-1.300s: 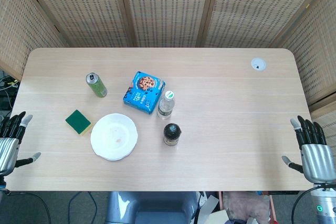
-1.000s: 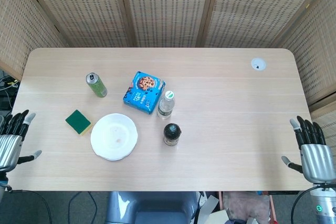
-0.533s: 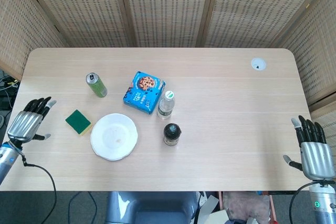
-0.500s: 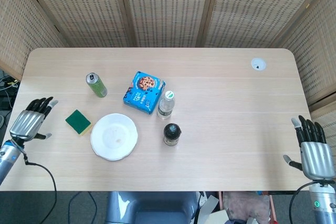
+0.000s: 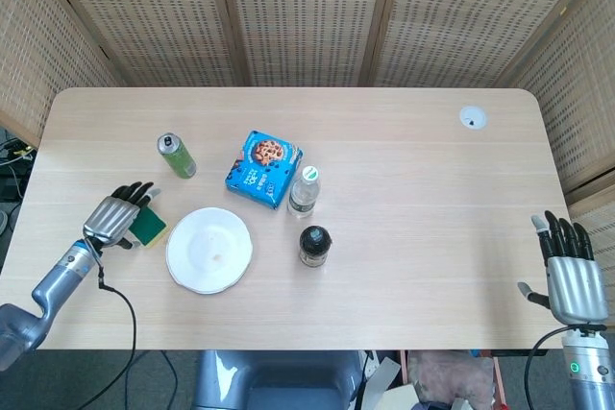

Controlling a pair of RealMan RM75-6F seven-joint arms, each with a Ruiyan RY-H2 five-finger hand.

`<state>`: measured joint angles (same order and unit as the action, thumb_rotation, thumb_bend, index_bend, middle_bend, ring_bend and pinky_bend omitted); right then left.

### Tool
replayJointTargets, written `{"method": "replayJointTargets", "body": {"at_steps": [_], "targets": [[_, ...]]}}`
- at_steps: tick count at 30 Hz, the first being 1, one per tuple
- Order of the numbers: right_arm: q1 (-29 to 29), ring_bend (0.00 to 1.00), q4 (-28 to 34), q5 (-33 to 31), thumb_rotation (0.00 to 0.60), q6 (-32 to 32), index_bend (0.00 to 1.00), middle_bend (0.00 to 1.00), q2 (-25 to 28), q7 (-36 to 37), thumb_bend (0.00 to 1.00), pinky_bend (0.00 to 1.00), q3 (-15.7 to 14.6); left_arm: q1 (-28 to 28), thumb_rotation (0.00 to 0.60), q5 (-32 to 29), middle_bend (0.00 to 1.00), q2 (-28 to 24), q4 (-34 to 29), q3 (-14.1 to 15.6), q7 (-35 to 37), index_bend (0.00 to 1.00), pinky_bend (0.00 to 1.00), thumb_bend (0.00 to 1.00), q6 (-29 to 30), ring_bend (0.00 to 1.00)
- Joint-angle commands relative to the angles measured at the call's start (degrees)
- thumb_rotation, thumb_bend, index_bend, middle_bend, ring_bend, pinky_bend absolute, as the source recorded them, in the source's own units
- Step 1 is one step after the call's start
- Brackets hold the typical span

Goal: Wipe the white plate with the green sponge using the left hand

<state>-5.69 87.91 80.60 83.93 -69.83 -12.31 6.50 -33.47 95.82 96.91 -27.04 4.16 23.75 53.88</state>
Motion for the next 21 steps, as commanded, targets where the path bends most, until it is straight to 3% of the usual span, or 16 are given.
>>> {"method": "replayJointTargets", "body": {"at_steps": [1,6,13,21], "targets": [[0.0,0.00,0.1,-0.1,0.600,0.0,0.00,0.00,0.0,-0.1,0.00,0.00,0.0,-0.8,0.600,0.4,0.11,1.3,1.3,0.6,-0.1,0.10,0.15,0.00,-0.3,0.04],[0.1,0.00,0.2,-0.4,0.600,0.0,0.00,0.00,0.2,0.4,0.00,0.00,0.2,-1.8,0.600,0.3,0.18,2.5,2.2,1.1,-0.8,0.22,0.20,0.00,-1.2,0.10],[0.0,0.00,0.2,-0.5,0.600,-0.1,0.00,0.00,0.7,2.0,0.00,0.00,0.3,-1.8,0.600,-0.4,0.34,2.6,2.4,1.4,-1.4,0.42,0.37,0.00,-1.3,0.26],[0.0,0.00,0.4,-0.3,0.600,-0.1,0.00,0.00,1.0,2.4,0.00,0.00,0.2,-0.9,0.600,-0.9,0.37,0.6,0.5,0.9,0.7,0.46,0.40,0.01,4.4,0.29]]}}
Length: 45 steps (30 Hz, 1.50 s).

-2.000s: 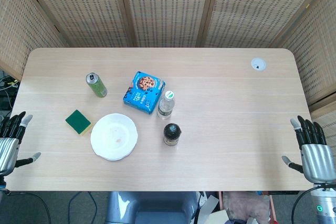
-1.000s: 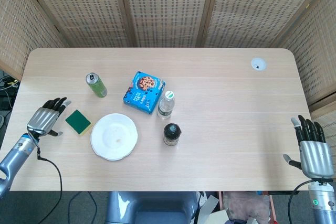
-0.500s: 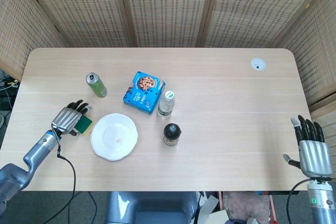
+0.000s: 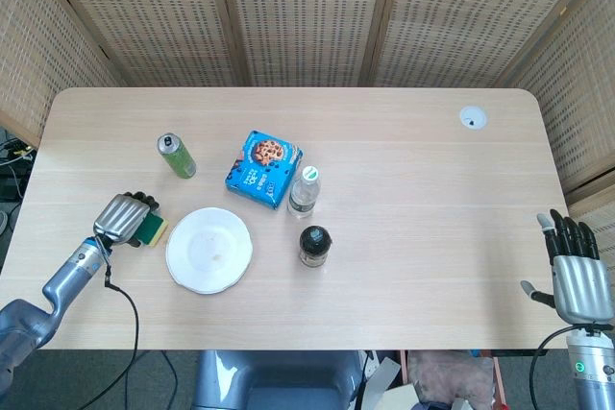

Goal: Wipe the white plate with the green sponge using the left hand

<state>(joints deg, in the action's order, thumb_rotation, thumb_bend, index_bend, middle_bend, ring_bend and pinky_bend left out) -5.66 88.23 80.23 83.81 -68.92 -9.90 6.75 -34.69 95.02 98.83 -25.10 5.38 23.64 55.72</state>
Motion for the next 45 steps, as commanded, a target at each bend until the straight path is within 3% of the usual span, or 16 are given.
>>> {"method": "replayJointTargets", "body": {"at_steps": [1,4,7,10,16,28,45], "targets": [[0.0,0.00,0.1,0.1,0.600,0.1,0.00,0.00,0.1,0.1,0.00,0.00,0.0,0.3,0.600,0.0,0.37,-2.0,-2.3,-0.4,0.9,0.46,0.40,0.01,3.9,0.29],[0.1,0.00,0.3,0.2,0.600,0.1,0.00,0.00,0.3,0.3,0.00,0.00,-0.1,0.0,0.600,2.3,0.37,-6.0,-8.9,-0.4,-0.7,0.46,0.40,0.02,12.6,0.29],[0.1,0.00,0.4,0.3,0.600,0.1,0.00,0.00,0.3,0.3,0.00,0.00,-0.2,-0.9,0.600,4.7,0.37,-10.6,-18.7,0.3,-5.1,0.46,0.40,0.03,16.1,0.29],[0.0,0.00,0.4,0.5,0.600,0.0,0.00,0.00,0.3,0.2,0.00,0.00,-0.4,-2.6,0.600,6.2,0.37,-13.9,-29.3,0.9,-10.6,0.46,0.40,0.03,14.9,0.29],[0.1,0.00,0.4,0.8,0.600,0.2,0.00,0.00,0.3,0.1,0.00,0.00,-0.5,-6.0,0.600,5.2,0.37,-13.7,-40.2,0.3,-20.5,0.48,0.40,0.04,6.5,0.29],[0.3,0.00,0.4,0.2,0.600,0.5,0.00,0.00,1.1,1.8,0.00,0.00,0.0,-7.6,0.600,1.2,0.37,-9.5,-41.0,-0.4,-27.8,0.48,0.40,0.05,-1.6,0.29],[0.3,0.00,0.3,-0.6,0.600,0.1,0.00,0.00,1.5,2.7,0.00,0.00,0.4,-7.8,0.600,-2.0,0.37,-3.4,-29.8,-0.4,-27.8,0.48,0.40,0.06,-6.0,0.29]]}}
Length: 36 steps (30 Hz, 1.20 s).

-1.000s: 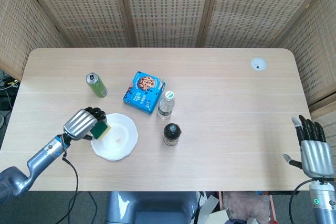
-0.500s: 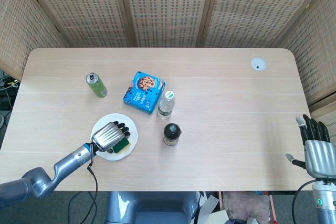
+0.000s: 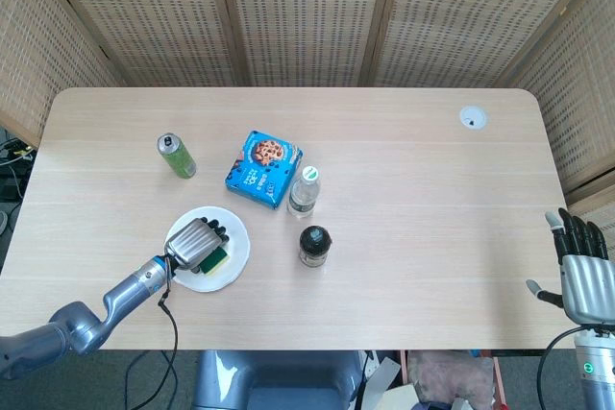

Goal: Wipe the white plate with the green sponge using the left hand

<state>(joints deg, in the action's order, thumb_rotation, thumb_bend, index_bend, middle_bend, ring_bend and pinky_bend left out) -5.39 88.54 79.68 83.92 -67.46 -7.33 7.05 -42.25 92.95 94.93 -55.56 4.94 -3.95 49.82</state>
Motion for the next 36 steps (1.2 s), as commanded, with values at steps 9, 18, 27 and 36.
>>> {"method": "replayJointTargets", "body": {"at_steps": [9,18,27,36], "targets": [[0.0,0.00,0.2,-0.2,0.600,-0.1,0.00,0.00,0.1,0.2,0.00,0.00,0.1,-0.6,0.600,1.7,0.37,0.4,-2.0,1.0,-0.3,0.48,0.42,0.06,1.3,0.30],[0.0,0.00,0.1,-0.3,0.600,-0.1,0.00,0.00,0.0,0.0,0.00,0.00,0.0,-0.5,0.600,1.5,0.37,-0.3,-2.9,1.1,-1.8,0.48,0.42,0.06,1.5,0.30],[0.0,0.00,0.3,-0.4,0.600,-0.1,0.00,0.00,0.1,0.1,0.00,0.00,0.1,-0.3,0.600,-0.6,0.37,0.0,0.8,0.2,-0.7,0.48,0.42,0.07,0.5,0.30],[-0.1,0.00,0.2,-0.5,0.600,-0.2,0.00,0.00,0.0,-0.2,0.00,0.00,0.1,-0.6,0.600,2.0,0.37,-0.7,-3.3,1.7,-1.3,0.48,0.42,0.07,2.1,0.30]]}}
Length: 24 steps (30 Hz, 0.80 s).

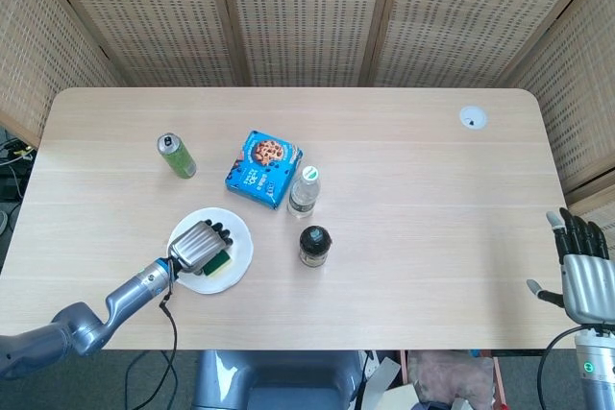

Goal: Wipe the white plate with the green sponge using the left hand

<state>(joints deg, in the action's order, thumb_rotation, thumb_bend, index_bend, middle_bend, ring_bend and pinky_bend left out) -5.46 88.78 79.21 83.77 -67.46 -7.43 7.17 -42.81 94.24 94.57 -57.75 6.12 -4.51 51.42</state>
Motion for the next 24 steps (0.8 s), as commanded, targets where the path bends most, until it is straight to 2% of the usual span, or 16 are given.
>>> {"method": "replayJointTargets", "body": {"at_steps": [1,11,17,24], "targets": [[0.0,0.00,0.0,0.0,0.600,0.0,0.00,0.00,0.0,-0.1,0.00,0.00,0.0,0.1,0.600,0.7,0.37,-0.5,-1.4,0.6,-0.8,0.48,0.42,0.07,0.6,0.30],[0.1,0.00,0.2,0.5,0.600,0.3,0.00,0.00,0.1,-0.2,0.00,0.00,-0.2,1.2,0.600,-2.1,0.37,-3.6,-0.2,-0.7,0.3,0.48,0.42,0.08,1.0,0.30],[0.0,0.00,0.3,0.4,0.600,0.1,0.00,0.00,0.0,-0.2,0.00,0.00,-0.2,0.8,0.600,-1.4,0.37,-4.5,-1.5,-1.5,2.9,0.48,0.42,0.08,3.0,0.30],[-0.1,0.00,0.3,0.2,0.600,-0.1,0.00,0.00,0.0,-0.4,0.00,0.00,-0.2,-0.6,0.600,-2.6,0.37,-2.1,-4.1,-2.0,-3.2,0.48,0.42,0.09,-1.3,0.30]]}}
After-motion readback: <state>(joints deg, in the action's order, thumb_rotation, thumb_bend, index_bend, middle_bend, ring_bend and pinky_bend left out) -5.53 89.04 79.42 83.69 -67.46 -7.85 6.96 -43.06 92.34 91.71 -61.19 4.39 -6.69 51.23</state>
